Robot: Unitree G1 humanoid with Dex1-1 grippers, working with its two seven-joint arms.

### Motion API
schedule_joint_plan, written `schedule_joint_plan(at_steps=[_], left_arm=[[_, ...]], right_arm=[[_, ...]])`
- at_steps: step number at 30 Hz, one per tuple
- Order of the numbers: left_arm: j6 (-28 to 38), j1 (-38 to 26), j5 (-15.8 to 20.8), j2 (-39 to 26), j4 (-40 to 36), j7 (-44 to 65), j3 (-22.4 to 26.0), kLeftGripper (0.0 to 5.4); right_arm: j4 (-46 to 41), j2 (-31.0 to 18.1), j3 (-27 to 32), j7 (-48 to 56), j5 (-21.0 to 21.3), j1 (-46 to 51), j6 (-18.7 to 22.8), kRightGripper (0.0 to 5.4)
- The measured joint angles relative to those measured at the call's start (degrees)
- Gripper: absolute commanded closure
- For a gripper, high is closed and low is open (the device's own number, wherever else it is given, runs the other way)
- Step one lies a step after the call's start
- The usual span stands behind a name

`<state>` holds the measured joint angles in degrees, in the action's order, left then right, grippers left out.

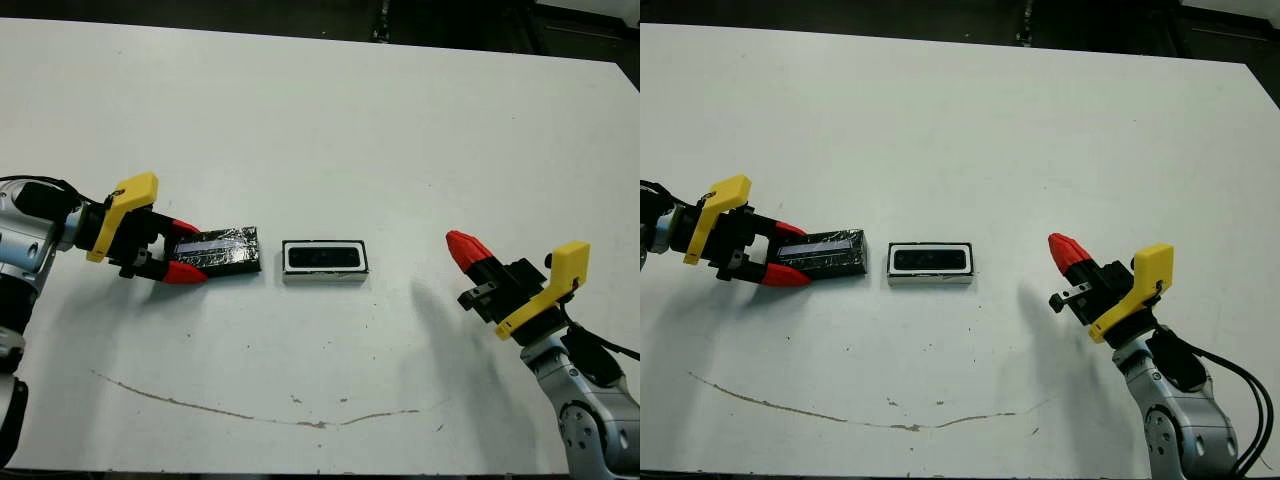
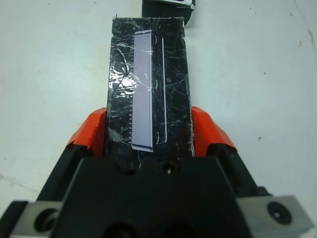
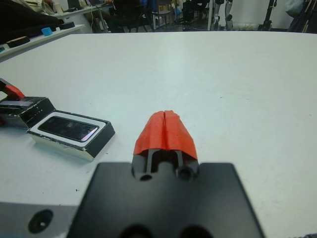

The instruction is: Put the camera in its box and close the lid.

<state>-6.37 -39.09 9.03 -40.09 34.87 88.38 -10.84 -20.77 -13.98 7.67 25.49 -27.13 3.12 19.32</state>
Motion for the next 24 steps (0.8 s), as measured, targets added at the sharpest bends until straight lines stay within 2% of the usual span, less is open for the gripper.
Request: schedule_joint_plan(at_steps=[5, 9, 13, 24], left_arm=[[-4.8, 0.1, 4.3, 1.2, -0.2, -0.6, 3.9, 2.23], [-8.8, 0.4, 6.7, 2.3, -1.6, -0.9, 5.3, 2.23], [-9.6, 0.6, 8.7, 4.1, -2.7, -0.9, 5.8, 2.23], [-9.7, 0.9, 9.1, 10.2, -4.0, -2.7, 4.1, 2.23]], right_arm=[[0.0, 0.0, -0.1, 0.0, 0.0, -0.1, 0.3, 5.40], [0.0, 0.0, -0.3, -0.2, 0.2, -0.1, 0.3, 5.40], [0.0, 0.0, -0.5, -0.3, 0.3, -0.1, 0.3, 5.40], [0.0, -0.1, -0.6, -0.2, 0.3, -0.2, 0.3, 5.40]])
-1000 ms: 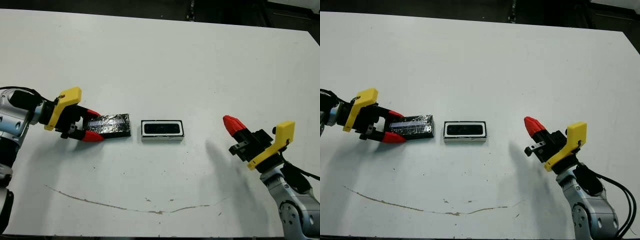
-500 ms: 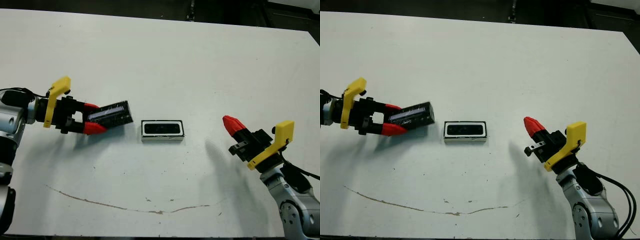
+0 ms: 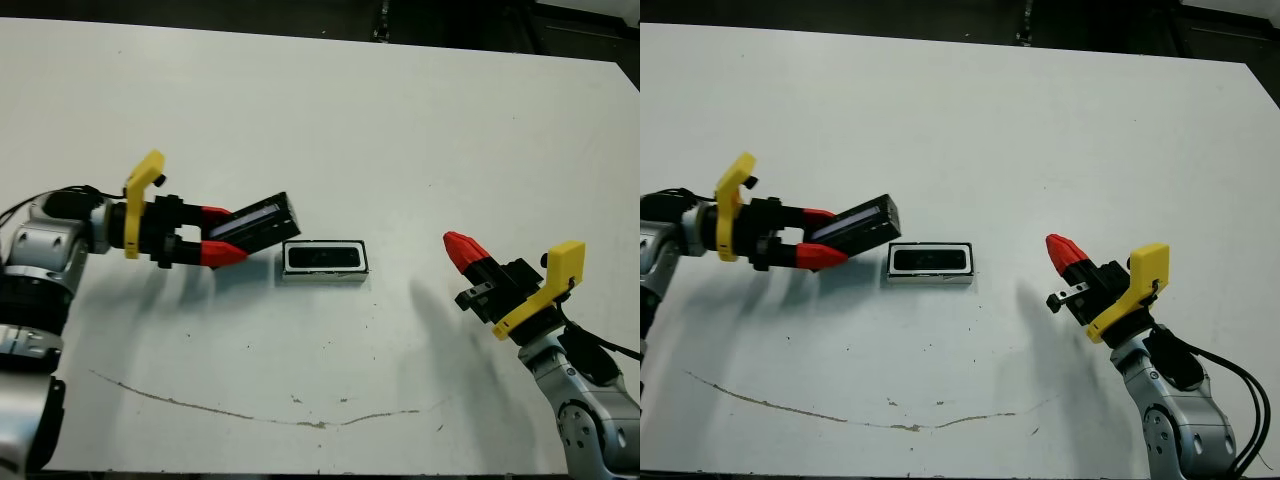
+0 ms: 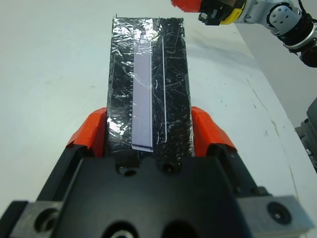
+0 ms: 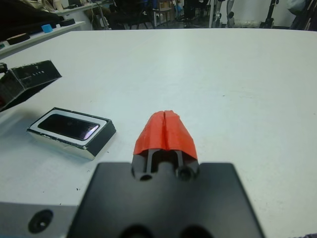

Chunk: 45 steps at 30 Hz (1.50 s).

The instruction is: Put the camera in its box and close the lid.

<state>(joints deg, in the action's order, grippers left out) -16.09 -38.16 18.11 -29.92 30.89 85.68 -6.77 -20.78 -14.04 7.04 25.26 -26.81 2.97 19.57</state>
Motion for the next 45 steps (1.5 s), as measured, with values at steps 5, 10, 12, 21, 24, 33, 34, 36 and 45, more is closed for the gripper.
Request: schedule_joint_plan(at_steps=[5, 10, 12, 21, 24, 33, 34, 36, 45], left_arm=[[1.1, 1.0, -0.4, 2.9, 0.2, -1.5, -0.9, 2.23], [1.5, 1.5, -1.1, 3.8, 0.6, -2.5, -2.0, 2.23], [2.8, 1.5, -1.7, 4.0, 0.4, -3.0, -2.5, 2.23], [4.9, 2.0, -2.2, 5.9, -0.8, -5.1, -3.7, 2.23], [5.3, 2.0, -2.8, 6.3, -1.0, -5.8, -4.1, 2.23], [6.4, 2.1, -2.9, 7.5, -1.3, -7.3, -4.9, 2.23], [6.3, 2.1, -2.9, 7.5, -1.3, -7.4, -5.1, 2.23], [6.9, 2.0, -3.1, 7.7, -1.3, -7.6, -5.4, 2.23], [9.0, 0.2, -4.2, 9.6, 1.6, -7.7, -6.7, 2.23]], right_arm=[[0.0, 0.0, 0.0, 0.0, 0.0, 0.0, 0.0, 5.40], [0.0, 0.0, -0.1, 0.0, 0.0, 0.0, -0.1, 5.40], [0.0, 0.0, -0.2, 0.0, 0.1, 0.0, -0.3, 5.40], [0.0, 0.0, -0.3, 0.0, 0.3, 0.0, -0.6, 5.40], [0.1, 0.0, -0.3, 0.1, 0.4, 0.0, -0.6, 5.40], [0.1, 0.1, -0.3, 0.0, 0.4, 0.0, -0.6, 5.40], [0.1, 0.1, -0.4, -0.1, 0.4, 0.0, -0.6, 5.40], [0.1, 0.1, -0.4, -0.1, 0.5, 0.0, -0.6, 5.40], [0.0, 0.1, -0.4, -0.1, 0.5, 0.1, -0.6, 5.40]])
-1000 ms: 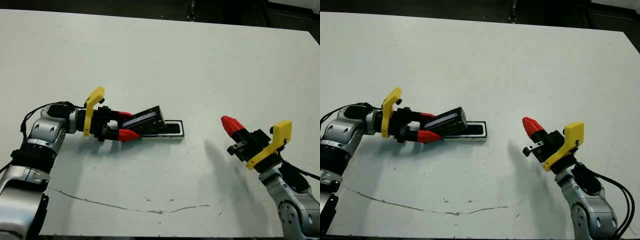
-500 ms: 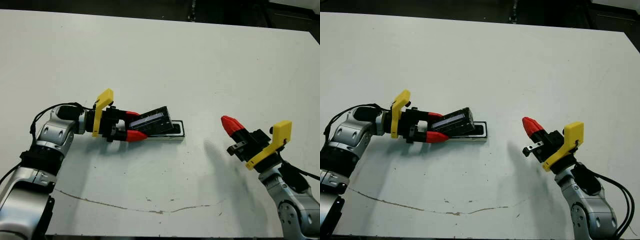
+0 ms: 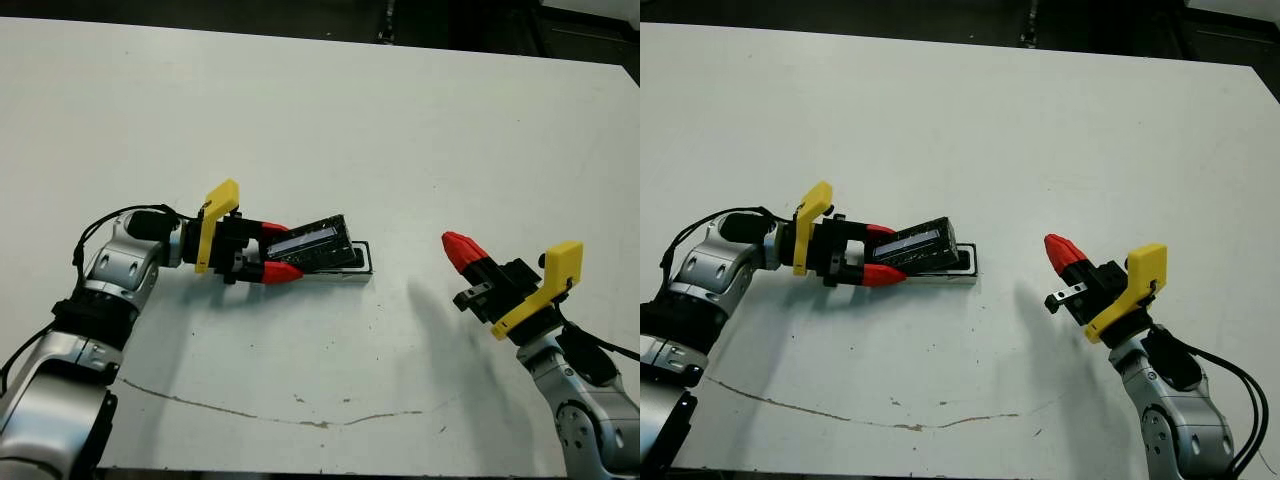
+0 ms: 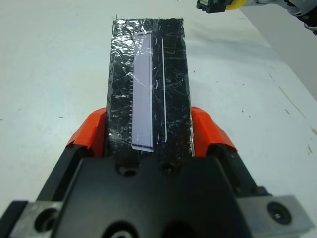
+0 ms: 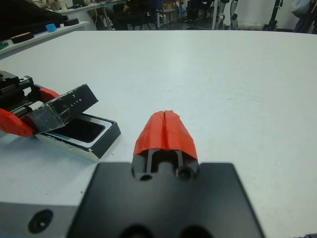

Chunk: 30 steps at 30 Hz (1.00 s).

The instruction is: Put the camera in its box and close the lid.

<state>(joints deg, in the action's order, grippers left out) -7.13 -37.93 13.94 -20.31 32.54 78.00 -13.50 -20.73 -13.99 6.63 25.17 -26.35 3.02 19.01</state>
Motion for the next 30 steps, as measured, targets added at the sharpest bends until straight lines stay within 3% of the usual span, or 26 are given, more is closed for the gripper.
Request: schedule_joint_plan(at_steps=[14, 30], left_arm=[[1.9, -9.4, -5.6, 4.5, 13.6, 2.2, -5.0, 2.23], [10.2, -11.9, -8.4, 8.0, 20.6, 2.2, -5.3, 2.23]], right_arm=[[-0.2, 0.0, 0.1, -0.1, -0.6, 0.0, 0.1, 5.40], [-0.2, -0.1, 0.1, -0.3, -1.1, 0.0, 1.0, 5.40]])
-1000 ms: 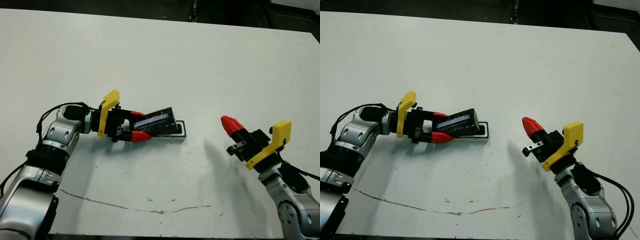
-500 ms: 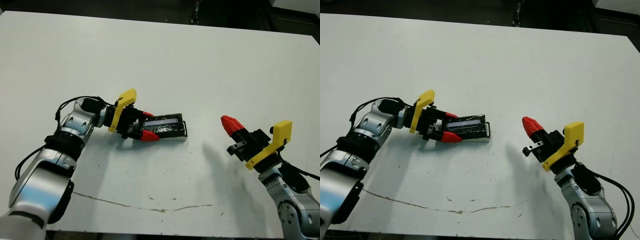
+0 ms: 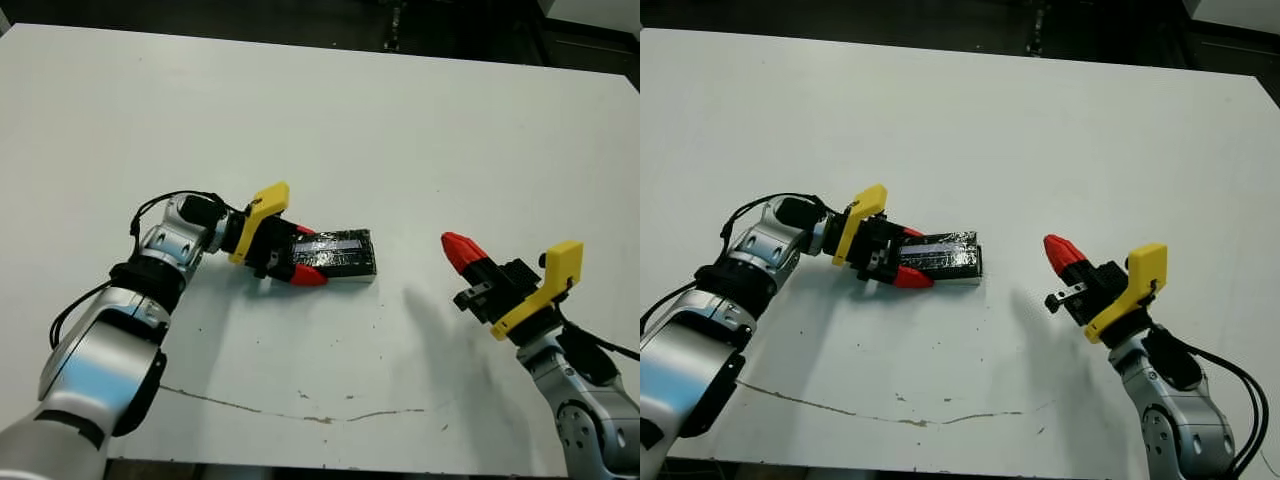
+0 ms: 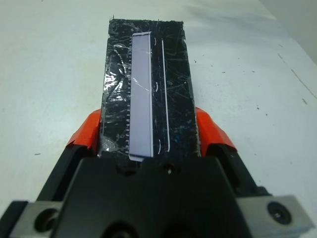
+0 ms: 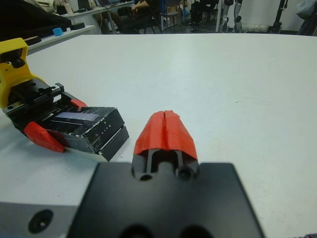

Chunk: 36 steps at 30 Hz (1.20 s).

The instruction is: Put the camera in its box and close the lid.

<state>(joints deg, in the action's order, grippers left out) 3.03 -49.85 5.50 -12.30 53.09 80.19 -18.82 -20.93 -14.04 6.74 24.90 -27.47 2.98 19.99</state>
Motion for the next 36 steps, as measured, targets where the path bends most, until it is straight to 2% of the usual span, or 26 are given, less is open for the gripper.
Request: schedule_joint_plan(at_steps=[9, 13, 24, 29, 36], left_arm=[[1.3, -0.2, -0.7, 1.2, 0.1, -0.6, -0.3, 2.23], [0.8, -0.2, -2.6, 1.3, -2.3, -1.7, -1.6, 2.23], [-6.5, 1.0, -5.7, 1.2, -11.5, -5.5, -3.5, 2.23], [-7.4, 1.1, -6.6, 1.2, -13.2, -6.7, -4.3, 1.51], [-4.5, 1.0, -7.0, 0.8, -13.3, -7.8, -4.5, 0.69]], right_arm=[[0.0, 0.0, 0.0, 0.0, 0.0, 0.0, 0.0, 5.40], [0.0, 0.0, 0.0, -0.2, 0.1, 0.0, 0.0, 5.40], [0.0, 0.0, 0.0, -0.4, 0.3, 0.0, 0.0, 5.40], [0.0, 0.0, 0.0, -0.4, 0.2, 0.0, 0.0, 5.40], [0.0, 0.0, 0.1, -0.4, -0.1, 0.0, 0.0, 5.40]])
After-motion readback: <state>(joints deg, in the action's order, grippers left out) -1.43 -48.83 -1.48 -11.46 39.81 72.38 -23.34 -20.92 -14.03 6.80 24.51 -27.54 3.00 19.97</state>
